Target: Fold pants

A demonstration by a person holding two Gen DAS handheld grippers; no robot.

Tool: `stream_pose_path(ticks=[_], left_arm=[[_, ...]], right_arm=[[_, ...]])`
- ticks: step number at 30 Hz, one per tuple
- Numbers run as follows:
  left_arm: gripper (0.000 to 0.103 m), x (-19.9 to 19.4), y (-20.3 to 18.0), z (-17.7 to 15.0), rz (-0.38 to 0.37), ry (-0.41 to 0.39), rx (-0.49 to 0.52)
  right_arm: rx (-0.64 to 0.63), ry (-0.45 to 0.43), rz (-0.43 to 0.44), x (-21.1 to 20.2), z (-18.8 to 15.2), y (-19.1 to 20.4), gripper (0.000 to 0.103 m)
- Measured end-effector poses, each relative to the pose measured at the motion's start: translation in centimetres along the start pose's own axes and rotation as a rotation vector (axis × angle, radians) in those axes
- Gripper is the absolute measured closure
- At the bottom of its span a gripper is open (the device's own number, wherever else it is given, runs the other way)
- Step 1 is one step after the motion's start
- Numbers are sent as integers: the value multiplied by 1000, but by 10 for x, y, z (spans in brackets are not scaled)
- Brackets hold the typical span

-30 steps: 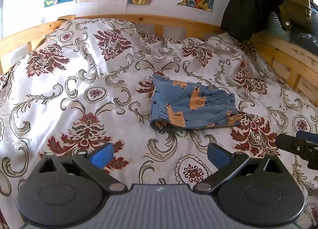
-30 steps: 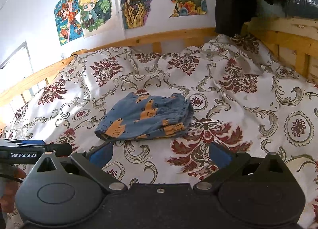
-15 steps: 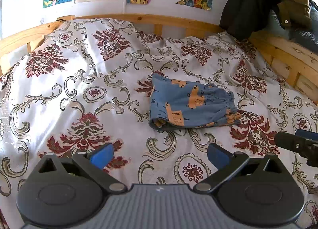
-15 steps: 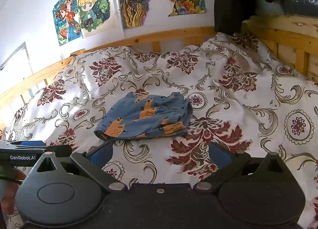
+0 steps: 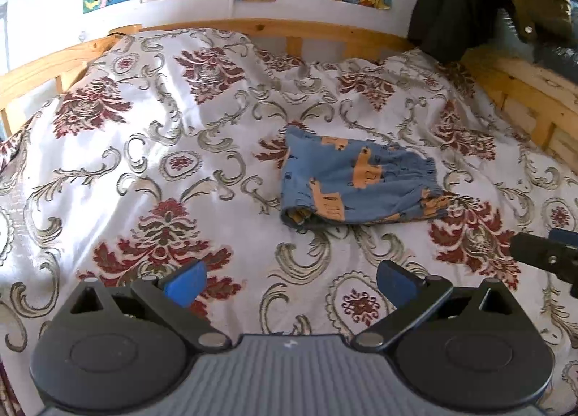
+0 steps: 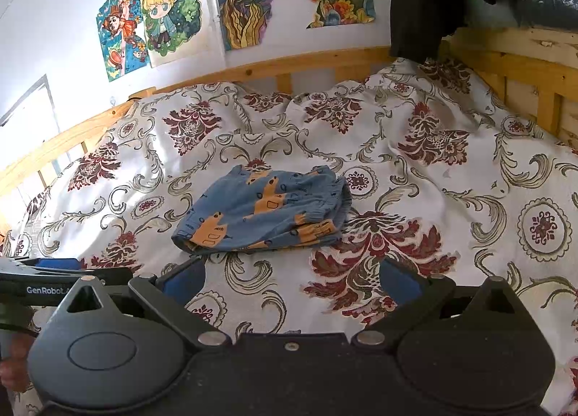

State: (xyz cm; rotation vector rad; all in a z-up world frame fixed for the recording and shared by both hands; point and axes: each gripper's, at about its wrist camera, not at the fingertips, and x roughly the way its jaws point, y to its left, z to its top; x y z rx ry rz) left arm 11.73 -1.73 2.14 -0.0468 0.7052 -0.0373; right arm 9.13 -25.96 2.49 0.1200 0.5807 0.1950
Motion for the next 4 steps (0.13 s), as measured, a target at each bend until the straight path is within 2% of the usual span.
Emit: stream_pose_path(ticks=[4], left_arm=[[0,0,3,-2,-20,1,-11]], right_arm=[[1,1,0,0,0,1,1]])
